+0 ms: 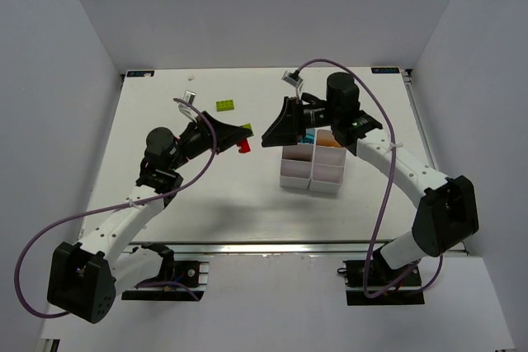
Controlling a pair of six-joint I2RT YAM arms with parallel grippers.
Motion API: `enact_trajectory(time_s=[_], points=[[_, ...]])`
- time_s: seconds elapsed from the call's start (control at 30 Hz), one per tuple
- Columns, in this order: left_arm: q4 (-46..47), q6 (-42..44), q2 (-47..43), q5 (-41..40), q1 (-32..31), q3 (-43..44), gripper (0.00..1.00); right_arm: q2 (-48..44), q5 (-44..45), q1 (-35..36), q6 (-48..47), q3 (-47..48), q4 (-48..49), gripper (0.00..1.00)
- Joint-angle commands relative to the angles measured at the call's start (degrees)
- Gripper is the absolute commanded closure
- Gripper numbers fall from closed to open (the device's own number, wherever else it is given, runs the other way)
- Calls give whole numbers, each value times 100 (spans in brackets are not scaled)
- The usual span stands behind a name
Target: Sort the legos into containers by color
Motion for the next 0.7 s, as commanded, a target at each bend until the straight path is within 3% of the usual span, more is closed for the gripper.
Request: enact_trajectory(time_s=[0.0, 0.5, 0.67], points=[[234, -54, -11, -59, -58, -58, 92, 151, 106, 179, 179, 143, 340, 11], [639, -212, 121, -218, -138, -128, 91, 617, 379, 566, 750, 495, 788, 15], [630, -203, 130, -235, -146, -128, 91, 670, 370, 654, 803, 531, 841, 21]])
